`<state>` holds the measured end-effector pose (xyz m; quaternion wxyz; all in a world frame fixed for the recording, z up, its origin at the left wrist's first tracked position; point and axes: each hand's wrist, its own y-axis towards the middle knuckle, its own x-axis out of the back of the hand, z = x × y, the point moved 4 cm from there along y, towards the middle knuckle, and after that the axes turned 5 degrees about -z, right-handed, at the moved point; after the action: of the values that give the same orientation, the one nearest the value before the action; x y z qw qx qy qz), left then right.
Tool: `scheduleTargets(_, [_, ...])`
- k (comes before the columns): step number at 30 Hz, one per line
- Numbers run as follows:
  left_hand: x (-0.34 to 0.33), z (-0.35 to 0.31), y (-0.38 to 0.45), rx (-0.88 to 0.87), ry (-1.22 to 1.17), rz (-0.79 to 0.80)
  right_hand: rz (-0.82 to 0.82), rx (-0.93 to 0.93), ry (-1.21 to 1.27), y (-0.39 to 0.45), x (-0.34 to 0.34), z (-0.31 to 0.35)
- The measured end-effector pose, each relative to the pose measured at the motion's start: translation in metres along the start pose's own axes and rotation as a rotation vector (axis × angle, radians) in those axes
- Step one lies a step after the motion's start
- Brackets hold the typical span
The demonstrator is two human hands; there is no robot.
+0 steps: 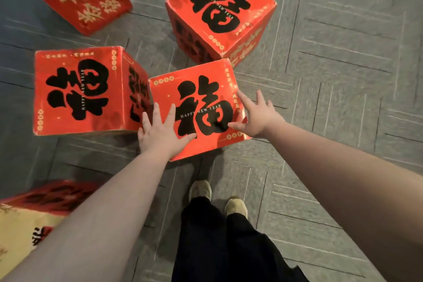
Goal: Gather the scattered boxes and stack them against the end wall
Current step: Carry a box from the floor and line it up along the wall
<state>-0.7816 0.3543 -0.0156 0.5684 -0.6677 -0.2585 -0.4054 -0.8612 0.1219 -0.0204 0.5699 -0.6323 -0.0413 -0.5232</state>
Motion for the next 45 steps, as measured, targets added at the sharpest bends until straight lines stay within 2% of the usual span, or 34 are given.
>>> scheduleTargets(12, [-0.080, 0.017, 0.078, 0.017, -0.032, -0.015, -0.074, -0.025, 0.031, 0.085, -0.071, 0.008])
scheduleTargets(20, [-0.092, 0.020, 0.101, -0.006, -0.286, -0.019, -0.145, -0.093, 0.140, 0.110, -0.083, 0.007])
scheduleTargets(26, [-0.088, 0.022, 0.107, 0.004, -0.298, -0.021, -0.183, -0.136, 0.125, 0.109, -0.089, 0.015])
scheduleTargets(29, [-0.080, 0.027, 0.100, 0.035, -0.294, -0.032, -0.150, -0.149, 0.137, 0.098, -0.088, 0.024])
scheduleTargets(38, [-0.010, 0.047, 0.025, 0.128, -0.334, -0.027, -0.069, -0.070, 0.065, 0.019, -0.014, 0.065])
scheduleTargets(45, [0.098, 0.071, -0.074, 0.239, -0.437, -0.195, -0.161, 0.136, -0.033, -0.079, 0.088, 0.128])
